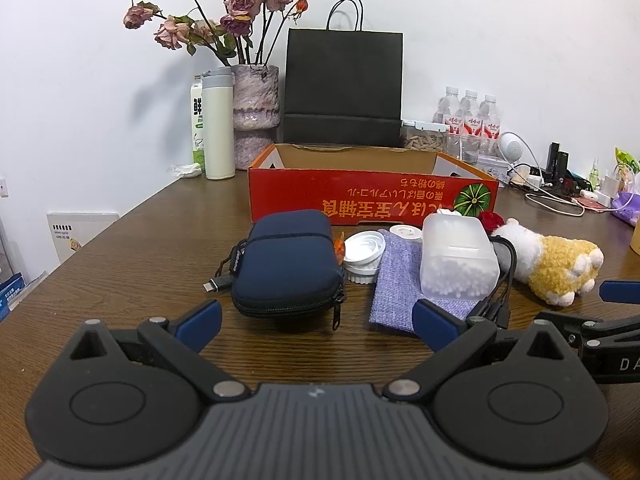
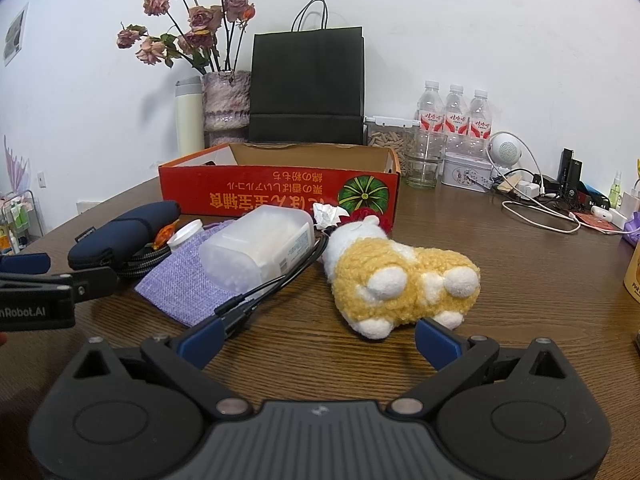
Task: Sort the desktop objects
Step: 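Reach the left tool to the navy pouch while the right tool reaches the plush toy, then grasp the navy pouch with the left tool while the right tool grasps the plush toy, then carry both into the cardboard box and open both tools to release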
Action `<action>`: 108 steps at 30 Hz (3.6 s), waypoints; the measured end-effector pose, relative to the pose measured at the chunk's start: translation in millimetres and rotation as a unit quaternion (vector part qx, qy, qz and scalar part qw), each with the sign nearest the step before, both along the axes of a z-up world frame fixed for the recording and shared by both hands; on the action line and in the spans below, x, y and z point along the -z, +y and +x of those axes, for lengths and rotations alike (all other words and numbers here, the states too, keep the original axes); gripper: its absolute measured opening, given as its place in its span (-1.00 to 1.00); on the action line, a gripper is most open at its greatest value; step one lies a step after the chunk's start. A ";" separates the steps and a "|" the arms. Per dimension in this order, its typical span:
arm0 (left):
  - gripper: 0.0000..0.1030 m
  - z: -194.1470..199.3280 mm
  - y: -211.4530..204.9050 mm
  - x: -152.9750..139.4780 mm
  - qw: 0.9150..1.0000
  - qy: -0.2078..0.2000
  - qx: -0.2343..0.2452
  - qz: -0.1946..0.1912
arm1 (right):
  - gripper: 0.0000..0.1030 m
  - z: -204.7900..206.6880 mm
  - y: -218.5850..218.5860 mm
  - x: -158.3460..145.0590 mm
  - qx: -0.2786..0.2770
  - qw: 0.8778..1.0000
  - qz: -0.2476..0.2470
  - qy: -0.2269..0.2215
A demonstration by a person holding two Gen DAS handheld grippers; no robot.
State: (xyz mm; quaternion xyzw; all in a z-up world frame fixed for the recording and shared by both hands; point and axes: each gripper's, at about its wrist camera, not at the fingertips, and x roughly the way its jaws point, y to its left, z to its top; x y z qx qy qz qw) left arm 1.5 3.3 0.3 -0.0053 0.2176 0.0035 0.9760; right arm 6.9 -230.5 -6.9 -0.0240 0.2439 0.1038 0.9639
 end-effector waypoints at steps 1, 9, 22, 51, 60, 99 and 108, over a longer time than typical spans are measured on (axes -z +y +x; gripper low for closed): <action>1.00 0.7 0.2 -0.2 1.000 0.001 0.000 0.000 | 0.98 -0.2 0.0 0.0 0.000 1.000 0.000 0.000; 1.00 13.4 8.2 -9.2 1.000 0.012 0.003 -0.014 | 0.98 5.3 -2.7 -7.8 -0.014 1.000 0.006 -0.001; 1.00 73.3 16.7 -32.2 0.999 0.051 0.006 -0.007 | 0.99 60.9 -14.7 -29.7 -0.016 0.999 -0.047 0.001; 0.58 124.7 32.6 -8.7 0.990 0.139 0.024 -0.025 | 0.74 121.5 -25.6 -7.8 -0.089 0.985 -0.101 0.112; 0.28 110.1 46.8 -10.8 0.990 0.126 0.034 -0.045 | 0.55 112.5 -32.2 -10.1 -0.094 0.988 -0.082 0.093; 0.24 72.1 76.7 -46.3 0.992 0.057 0.045 -0.100 | -0.09 101.8 -38.7 -45.1 -0.077 0.995 -0.039 0.052; 0.24 90.9 57.9 -78.8 0.993 0.013 0.067 -0.095 | -0.09 117.2 -17.9 -88.2 -0.089 0.996 -0.005 -0.025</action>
